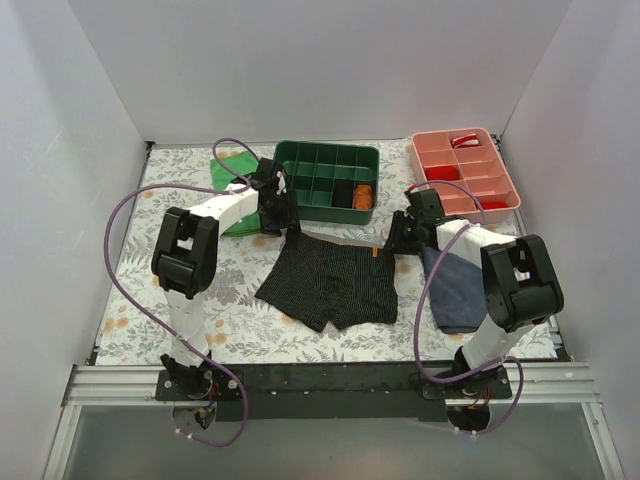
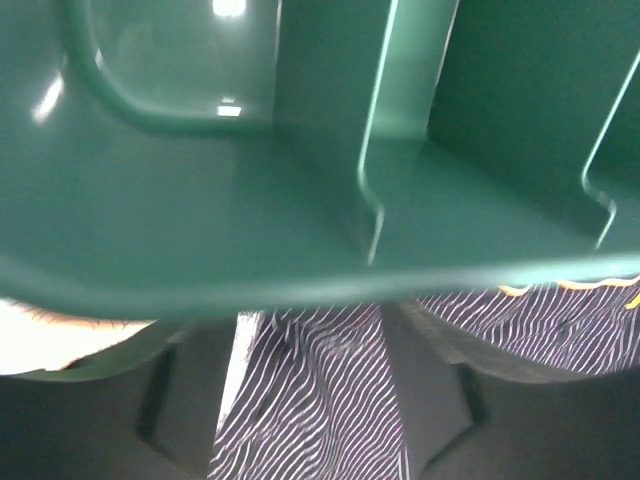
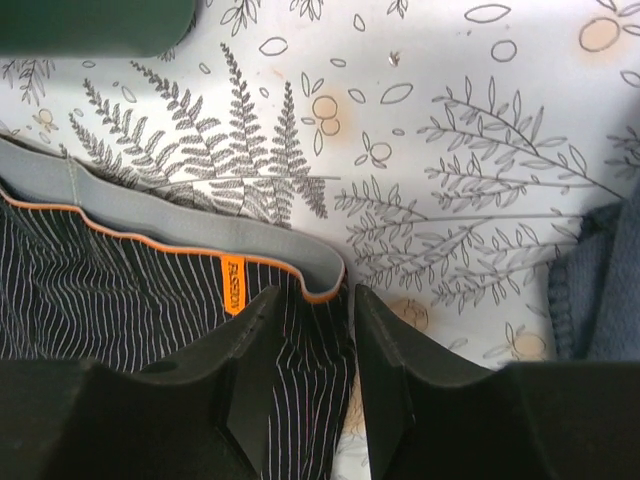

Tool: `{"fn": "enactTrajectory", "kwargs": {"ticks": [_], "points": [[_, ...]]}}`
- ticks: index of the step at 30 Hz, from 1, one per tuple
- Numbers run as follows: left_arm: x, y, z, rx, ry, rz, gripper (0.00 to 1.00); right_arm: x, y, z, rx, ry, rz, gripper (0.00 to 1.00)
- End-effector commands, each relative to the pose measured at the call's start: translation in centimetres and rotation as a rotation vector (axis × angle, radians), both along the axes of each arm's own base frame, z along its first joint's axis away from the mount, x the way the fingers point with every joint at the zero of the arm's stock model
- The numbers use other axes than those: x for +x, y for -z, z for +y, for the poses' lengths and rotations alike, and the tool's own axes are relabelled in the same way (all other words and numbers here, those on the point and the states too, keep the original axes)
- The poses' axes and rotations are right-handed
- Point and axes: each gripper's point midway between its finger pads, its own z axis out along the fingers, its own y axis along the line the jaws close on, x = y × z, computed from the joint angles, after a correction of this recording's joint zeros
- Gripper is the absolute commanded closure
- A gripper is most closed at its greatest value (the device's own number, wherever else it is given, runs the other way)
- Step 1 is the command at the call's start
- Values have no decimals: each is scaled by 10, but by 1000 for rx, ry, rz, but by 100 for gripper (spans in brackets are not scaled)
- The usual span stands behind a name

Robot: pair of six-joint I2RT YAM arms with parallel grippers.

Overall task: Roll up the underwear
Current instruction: Flatten out the underwear at the center of the board.

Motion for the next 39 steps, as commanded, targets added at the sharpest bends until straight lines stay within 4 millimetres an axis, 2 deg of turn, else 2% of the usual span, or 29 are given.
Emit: {"fn": "enactTrajectory", "kwargs": {"ticks": [1,3,4,6,7,9,10,11,13,15,16,17,19,20,21,22,23,26,27,29,31,33,34,35,36,37,38,39], "points": [[5,2,-8,-30,19,3,52,19,-4,5,19,-16,-44,60],[3,7,-8,-30,21,6,54,19,-4,6,22,-20,-39,61],[1,9,-7,-31,22,12,61,20,-5,7,23,-21,-45,66],[1,8,-8,-41,21,0,68,22,-6,7,24,-20,-54,71],[1,8,-10,-49,19,1,74,23,-8,7,24,-22,-63,81],[1,4,-12,-68,20,-6,88,25,-11,7,25,-26,-72,90],[2,2,-14,-76,11,-5,94,25,-13,8,25,-38,-78,98],[1,0,-14,-81,8,-7,100,25,-16,11,37,-51,-85,99],[0,-7,-13,-87,-10,-14,100,24,-21,13,45,-67,-96,99],[-12,-4,-8,-81,-48,14,100,22,-25,16,61,-93,-102,99],[-15,-15,-6,-88,-60,-4,100,19,-27,17,64,-102,-100,99],[-21,-15,-4,-90,-84,6,100,17,-29,18,68,-115,-101,99],[-43,-8,6,-68,-115,38,100,9,-31,21,78,-138,-105,99],[-49,-21,8,-78,-126,13,100,4,-30,23,84,-154,-94,99],[-69,-11,13,-61,-144,50,100,-4,-28,28,83,-181,-89,99],[-76,-11,17,-52,-163,51,100,-9,-30,30,83,-195,-89,99],[-82,-26,19,-70,-172,19,100,-18,-29,36,73,-222,-79,99],[-111,-26,35,-42,-230,33,100,-36,-30,46,63,-277,-73,99],[-113,-40,38,-55,-249,-6,100,-40,-31,48,68,-283,-73,99],[-118,-44,50,-15,-273,-19,100,-45,-36,52,72,-292,-91,99],[-114,-52,50,-17,-264,-40,100,-43,-41,51,67,-284,-104,99],[-104,-50,51,10,-268,-52,99,-36,-41,45,27,-253,-117,99],[-99,-49,50,17,-251,-55,98,-28,-45,43,10,-238,-126,99],[-87,-56,47,18,-251,-79,98,-21,-46,38,-19,-215,-139,99],[-82,-55,46,27,-247,-81,97,-15,-48,37,-25,-208,-149,99],[-78,-43,47,58,-233,-48,97,-8,-46,35,-39,-191,-151,99],[-66,-50,44,60,-230,-69,97,2,-52,35,-36,-178,-167,99],[-61,-46,44,72,-227,-62,96,8,-51,34,-40,-169,-166,98]]}}
